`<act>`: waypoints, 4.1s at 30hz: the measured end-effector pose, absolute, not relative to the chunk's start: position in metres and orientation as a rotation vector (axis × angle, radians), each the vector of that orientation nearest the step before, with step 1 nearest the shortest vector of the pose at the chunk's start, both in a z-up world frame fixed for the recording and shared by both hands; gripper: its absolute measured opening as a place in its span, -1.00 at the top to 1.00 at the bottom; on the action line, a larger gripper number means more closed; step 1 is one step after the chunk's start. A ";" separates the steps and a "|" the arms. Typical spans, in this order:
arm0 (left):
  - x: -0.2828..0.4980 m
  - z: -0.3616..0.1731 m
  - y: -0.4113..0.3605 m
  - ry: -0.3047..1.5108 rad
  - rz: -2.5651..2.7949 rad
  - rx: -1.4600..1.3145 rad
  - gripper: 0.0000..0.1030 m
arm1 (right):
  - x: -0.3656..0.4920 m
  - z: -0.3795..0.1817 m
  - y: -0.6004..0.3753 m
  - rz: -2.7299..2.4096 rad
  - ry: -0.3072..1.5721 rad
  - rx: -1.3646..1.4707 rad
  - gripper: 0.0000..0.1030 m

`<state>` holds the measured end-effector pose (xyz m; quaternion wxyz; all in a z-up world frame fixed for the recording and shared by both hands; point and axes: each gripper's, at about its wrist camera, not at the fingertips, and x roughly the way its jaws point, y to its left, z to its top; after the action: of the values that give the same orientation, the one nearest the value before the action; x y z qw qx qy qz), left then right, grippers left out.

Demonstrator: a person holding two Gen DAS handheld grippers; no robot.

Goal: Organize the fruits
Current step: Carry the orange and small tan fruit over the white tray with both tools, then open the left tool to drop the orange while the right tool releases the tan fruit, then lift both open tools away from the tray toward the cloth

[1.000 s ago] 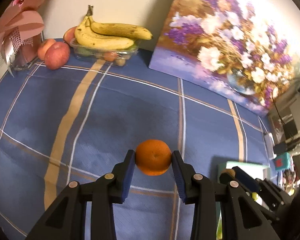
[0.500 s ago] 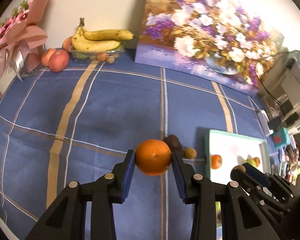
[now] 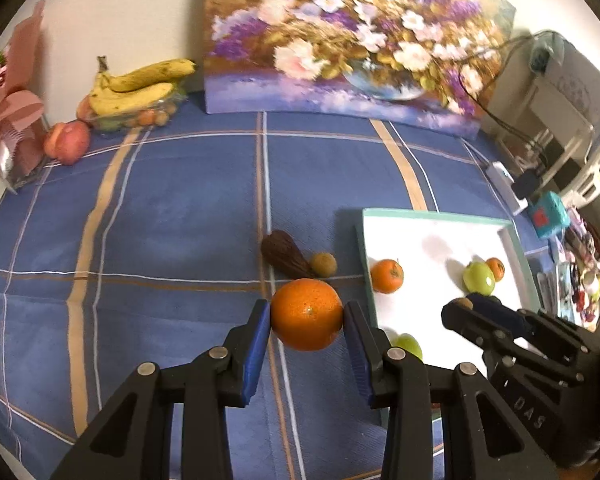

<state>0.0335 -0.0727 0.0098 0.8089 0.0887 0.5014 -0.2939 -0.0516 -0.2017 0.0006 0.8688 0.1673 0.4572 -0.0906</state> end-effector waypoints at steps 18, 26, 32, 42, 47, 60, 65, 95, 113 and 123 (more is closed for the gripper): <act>-0.008 -0.012 -0.141 1.094 -0.795 0.308 0.23 | -0.100 -0.017 -0.295 -0.439 0.991 0.470 0.48; -0.012 -0.018 -0.155 1.067 -0.826 0.335 0.23 | -0.109 -0.017 -0.312 -0.490 0.983 0.487 0.47; -0.013 -0.025 -0.165 1.055 -0.836 0.360 0.23 | -0.113 -0.022 -0.323 -0.528 0.980 0.501 0.48; -0.015 -0.040 -0.176 1.053 -0.835 0.410 0.23 | -0.117 -0.040 -0.342 -0.572 1.007 0.550 0.48; -0.014 -0.047 -0.177 1.063 -0.828 0.415 0.23 | -0.118 -0.056 -0.347 -0.586 1.044 0.571 0.48; -0.011 -0.058 -0.179 1.087 -0.808 0.411 0.23 | -0.117 -0.081 -0.354 -0.607 1.108 0.588 0.47; -0.008 -0.061 -0.179 1.098 -0.800 0.409 0.22 | -0.117 -0.081 -0.353 -0.609 1.110 0.581 0.47; 0.042 -0.010 -0.107 1.134 -0.600 0.144 0.07 | -0.116 -0.024 -0.330 -0.593 0.980 0.473 0.32; 0.084 -0.003 -0.015 1.112 -0.338 0.007 0.01 | -0.088 -0.010 -0.276 -0.436 0.970 0.397 0.32; 0.084 -0.007 -0.015 1.124 -0.325 0.020 -0.28 | -0.078 -0.012 -0.259 -0.405 0.988 0.367 0.30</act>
<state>0.0842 -0.0155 -0.0066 0.8336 0.0094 0.5307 -0.1532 -0.0776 -0.2586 -0.0120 0.8449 0.1740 0.4680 -0.1921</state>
